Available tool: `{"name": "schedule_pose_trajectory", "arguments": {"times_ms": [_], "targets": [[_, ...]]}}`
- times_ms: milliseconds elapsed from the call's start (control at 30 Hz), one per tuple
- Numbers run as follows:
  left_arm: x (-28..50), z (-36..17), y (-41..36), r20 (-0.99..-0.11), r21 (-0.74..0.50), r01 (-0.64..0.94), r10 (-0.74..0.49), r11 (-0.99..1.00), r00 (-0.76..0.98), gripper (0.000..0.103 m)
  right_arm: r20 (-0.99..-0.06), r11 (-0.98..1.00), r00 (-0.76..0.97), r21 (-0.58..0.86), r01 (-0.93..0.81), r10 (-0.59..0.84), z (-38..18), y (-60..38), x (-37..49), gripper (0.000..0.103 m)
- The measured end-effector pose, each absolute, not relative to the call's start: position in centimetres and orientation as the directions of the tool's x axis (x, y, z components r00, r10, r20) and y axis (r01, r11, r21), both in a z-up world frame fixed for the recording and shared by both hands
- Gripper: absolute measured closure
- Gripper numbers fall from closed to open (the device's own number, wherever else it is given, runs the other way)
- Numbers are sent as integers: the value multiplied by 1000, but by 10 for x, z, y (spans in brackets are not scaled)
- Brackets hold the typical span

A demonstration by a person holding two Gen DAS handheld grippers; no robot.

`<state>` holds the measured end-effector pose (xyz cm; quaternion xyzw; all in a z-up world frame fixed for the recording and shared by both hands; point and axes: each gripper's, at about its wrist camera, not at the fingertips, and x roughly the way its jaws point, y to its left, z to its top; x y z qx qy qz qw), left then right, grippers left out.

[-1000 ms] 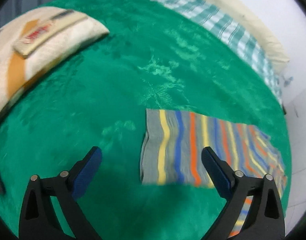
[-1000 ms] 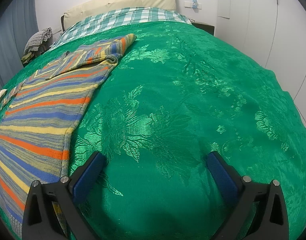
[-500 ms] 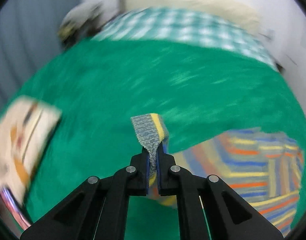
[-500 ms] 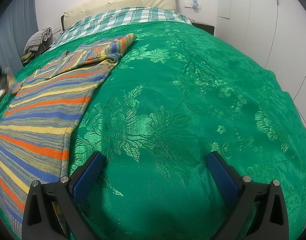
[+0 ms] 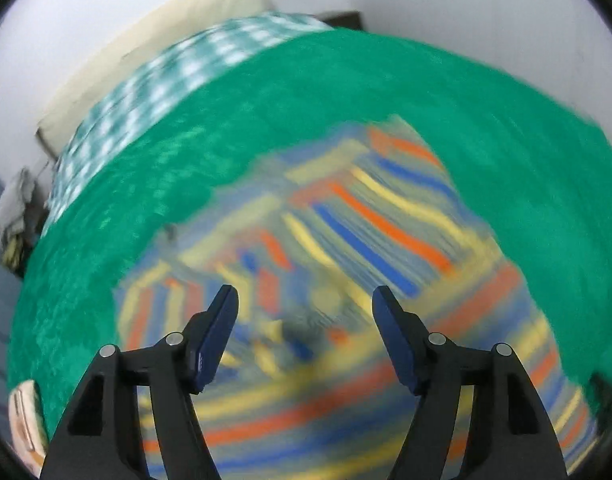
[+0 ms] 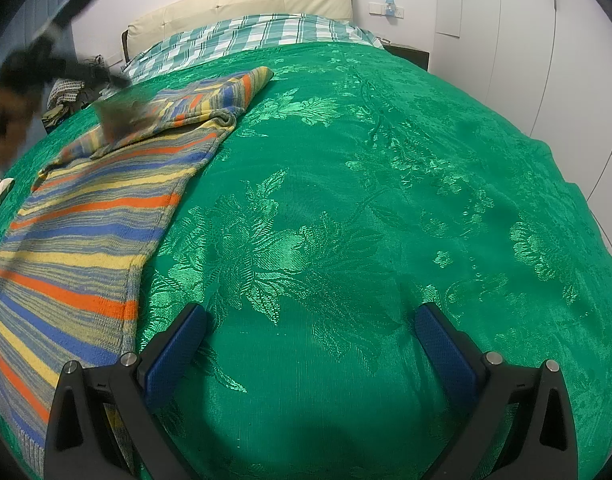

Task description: Fold small clothes

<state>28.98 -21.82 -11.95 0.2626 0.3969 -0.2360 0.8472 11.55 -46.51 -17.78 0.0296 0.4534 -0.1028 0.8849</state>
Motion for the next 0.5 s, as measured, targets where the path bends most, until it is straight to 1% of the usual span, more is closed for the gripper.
{"name": "schedule_pose_trajectory", "arguments": {"times_ms": [67,100,167,233,267,333,400,500], "targets": [[262,-125,-208,-815,217,628,-215,747,538,29,-808,977,568,-40,209,-154,-178,-465,115,0],[247,-124,-195,-820,184,630,-235,755,521,26,-808,977,568,-39,209,-154,-178,-465,116,0],[222,-120,-161,-818,134,614,-263,778,512,15,-809,977,568,-39,208,-153,-179,-465,117,0],[202,-116,-132,-812,102,585,-273,804,516,9,-809,977,568,-39,209,-154,-178,-465,116,0],[195,-115,-105,-810,83,557,-269,826,520,9,-809,977,568,-40,209,-154,-178,-465,116,0],[198,-117,-75,-815,76,504,-238,860,528,9,-809,977,567,-41,209,-155,-178,-465,116,0],[201,-122,-24,-828,39,397,-193,917,527,9,-813,977,562,-44,208,-156,-178,-465,117,0],[205,-132,54,-839,-90,182,-173,979,516,9,-824,978,547,-43,204,-150,-177,-466,121,0]]}}
